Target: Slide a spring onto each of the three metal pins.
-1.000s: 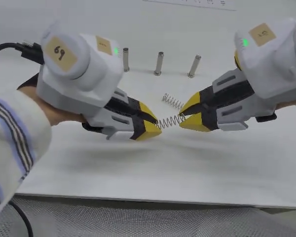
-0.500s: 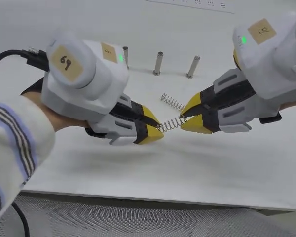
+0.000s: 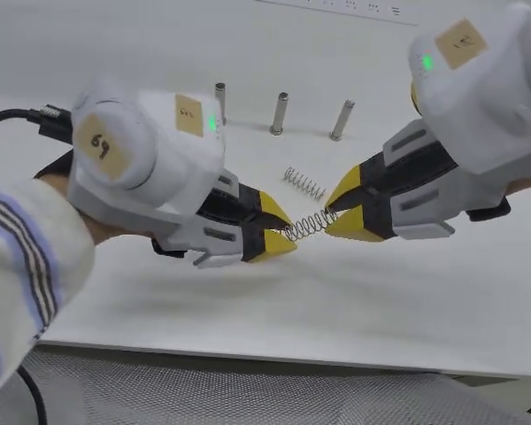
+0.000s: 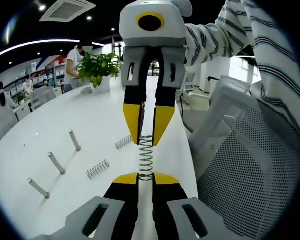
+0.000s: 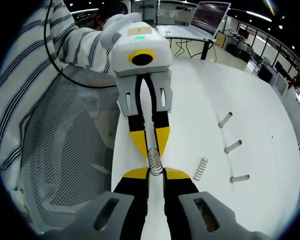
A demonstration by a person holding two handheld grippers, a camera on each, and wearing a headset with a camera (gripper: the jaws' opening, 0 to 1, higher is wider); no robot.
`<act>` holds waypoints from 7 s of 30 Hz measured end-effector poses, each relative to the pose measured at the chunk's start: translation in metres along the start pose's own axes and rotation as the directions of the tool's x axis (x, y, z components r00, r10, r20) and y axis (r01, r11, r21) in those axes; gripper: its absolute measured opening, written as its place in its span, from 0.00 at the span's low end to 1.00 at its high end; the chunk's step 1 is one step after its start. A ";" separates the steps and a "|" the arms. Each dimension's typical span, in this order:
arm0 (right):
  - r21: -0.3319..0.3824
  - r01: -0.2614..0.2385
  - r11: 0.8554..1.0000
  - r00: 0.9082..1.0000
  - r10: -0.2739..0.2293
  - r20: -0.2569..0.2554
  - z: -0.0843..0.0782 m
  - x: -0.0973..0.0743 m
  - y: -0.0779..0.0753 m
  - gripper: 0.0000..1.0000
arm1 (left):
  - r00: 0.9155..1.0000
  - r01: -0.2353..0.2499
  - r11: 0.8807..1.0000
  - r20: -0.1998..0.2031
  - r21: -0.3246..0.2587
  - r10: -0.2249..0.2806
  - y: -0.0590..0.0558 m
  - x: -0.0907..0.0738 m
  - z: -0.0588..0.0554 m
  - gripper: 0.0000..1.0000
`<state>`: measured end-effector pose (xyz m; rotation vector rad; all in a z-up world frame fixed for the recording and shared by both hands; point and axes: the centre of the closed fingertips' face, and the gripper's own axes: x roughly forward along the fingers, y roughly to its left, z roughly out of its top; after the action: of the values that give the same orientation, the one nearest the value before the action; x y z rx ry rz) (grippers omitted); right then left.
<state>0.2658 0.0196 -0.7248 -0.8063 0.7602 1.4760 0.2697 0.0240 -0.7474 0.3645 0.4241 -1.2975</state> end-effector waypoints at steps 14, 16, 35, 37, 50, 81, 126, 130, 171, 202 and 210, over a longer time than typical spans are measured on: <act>-0.009 -0.002 1.000 0.998 0.002 -0.067 0.006 -0.005 0.004 0.07 | 1.000 -0.005 0.999 0.029 0.037 0.004 -0.005 0.006 0.006 0.02; -0.014 -0.005 1.000 0.997 0.004 -0.072 0.008 -0.005 0.006 0.07 | 0.999 -0.004 0.999 0.032 0.036 0.002 -0.006 0.007 0.006 0.02; -0.082 -0.024 0.996 0.995 0.015 -0.101 0.009 -0.006 0.008 0.08 | 0.999 -0.007 0.999 0.036 0.048 0.006 -0.004 0.009 0.007 0.02; -0.099 -0.026 0.995 0.995 0.017 -0.094 0.010 -0.005 0.008 0.08 | 0.999 -0.012 0.998 0.035 0.054 0.010 -0.003 0.009 0.007 0.02; -0.111 -0.035 0.993 0.995 0.025 -0.093 0.014 0.004 0.008 0.09 | 0.998 -0.021 0.998 0.056 0.061 0.018 -0.003 0.005 0.017 0.02; -0.125 -0.047 0.991 0.988 0.027 -0.154 0.003 0.011 0.008 0.08 | 0.998 -0.011 0.999 0.066 0.035 0.008 -0.005 0.006 0.016 0.02; -0.084 0.015 0.996 0.987 -0.028 -0.157 0.019 0.010 -0.016 0.08 | 0.996 -0.074 0.993 0.050 -0.091 0.079 0.020 -0.023 -0.001 0.05; -0.079 0.017 0.997 0.986 -0.030 -0.165 0.016 0.009 -0.017 0.08 | 0.991 -0.120 0.987 0.046 -0.103 0.125 0.031 -0.030 -0.005 0.12; 0.070 0.086 0.994 0.975 -0.070 -0.212 0.000 -0.004 -0.042 0.08 | 0.891 -0.414 0.830 0.022 -0.374 0.454 0.108 -0.094 -0.052 0.95; 0.120 0.081 0.990 0.968 -0.050 -0.246 0.033 -0.035 -0.090 0.08 | 0.890 -0.420 0.828 0.008 -0.371 0.455 0.114 -0.091 -0.053 0.98; 0.132 0.066 0.989 0.970 -0.033 -0.240 0.051 -0.030 -0.107 0.08 | 0.894 -0.415 0.832 0.007 -0.369 0.449 0.112 -0.092 -0.053 0.98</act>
<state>0.3706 0.0526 -0.6720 -0.8979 1.0047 1.2795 0.3536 0.1536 -0.7453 0.0783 0.4576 -0.7660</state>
